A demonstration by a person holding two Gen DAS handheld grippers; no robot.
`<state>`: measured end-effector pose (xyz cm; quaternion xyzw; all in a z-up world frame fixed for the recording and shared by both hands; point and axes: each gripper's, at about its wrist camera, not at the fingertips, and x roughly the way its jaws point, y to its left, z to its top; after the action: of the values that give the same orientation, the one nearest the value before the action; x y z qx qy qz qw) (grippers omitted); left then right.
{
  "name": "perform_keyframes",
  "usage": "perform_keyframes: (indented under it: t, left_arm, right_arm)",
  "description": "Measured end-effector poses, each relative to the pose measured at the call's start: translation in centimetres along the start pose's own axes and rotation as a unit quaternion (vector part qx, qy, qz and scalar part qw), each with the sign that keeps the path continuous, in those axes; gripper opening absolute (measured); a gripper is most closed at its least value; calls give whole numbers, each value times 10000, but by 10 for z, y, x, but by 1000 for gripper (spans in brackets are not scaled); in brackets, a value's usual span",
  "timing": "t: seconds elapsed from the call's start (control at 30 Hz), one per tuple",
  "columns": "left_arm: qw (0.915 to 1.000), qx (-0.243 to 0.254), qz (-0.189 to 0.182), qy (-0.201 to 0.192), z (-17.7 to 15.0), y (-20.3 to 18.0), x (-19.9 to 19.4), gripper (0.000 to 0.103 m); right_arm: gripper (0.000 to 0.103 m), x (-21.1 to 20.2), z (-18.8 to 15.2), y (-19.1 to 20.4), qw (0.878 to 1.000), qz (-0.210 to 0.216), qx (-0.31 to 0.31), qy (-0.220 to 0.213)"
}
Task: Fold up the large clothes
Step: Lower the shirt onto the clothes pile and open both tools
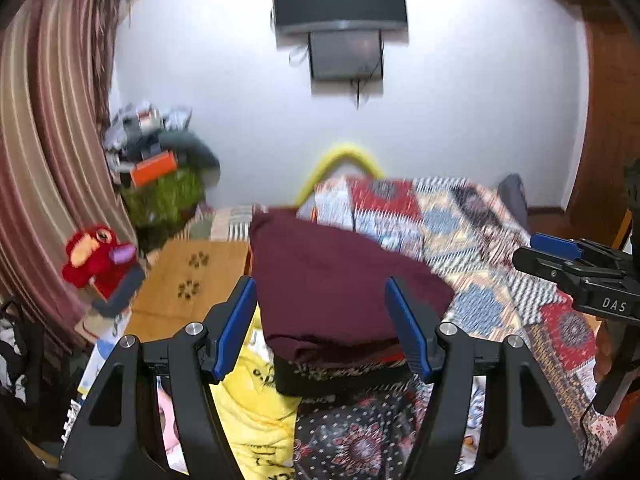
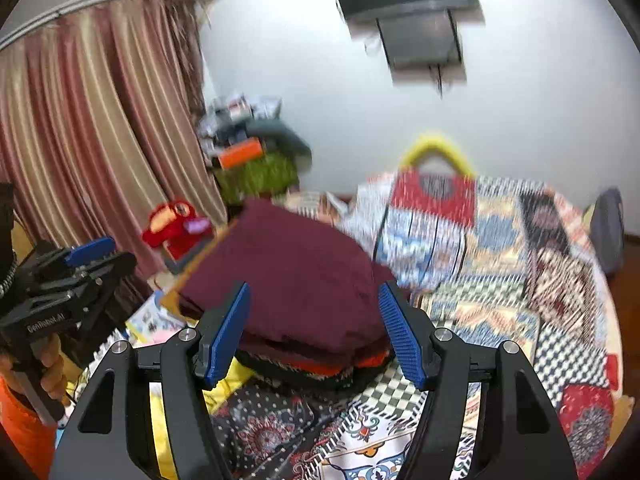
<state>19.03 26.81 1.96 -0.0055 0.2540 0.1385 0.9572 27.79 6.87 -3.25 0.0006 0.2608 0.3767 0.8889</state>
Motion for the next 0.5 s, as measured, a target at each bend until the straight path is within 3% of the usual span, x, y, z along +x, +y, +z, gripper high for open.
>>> perform_keyframes:
  t: [0.3, 0.5]
  left_arm:
    - [9940, -198, -68, -1078, -7, -29, -104, 66]
    - [9867, -283, 66, -1599, -25, -44, -156, 66]
  right_arm:
    - [63, -115, -2, 42, 9903, -76, -445, -1317]
    - [63, -156, -21, 66, 9830, -29, -661, -1715]
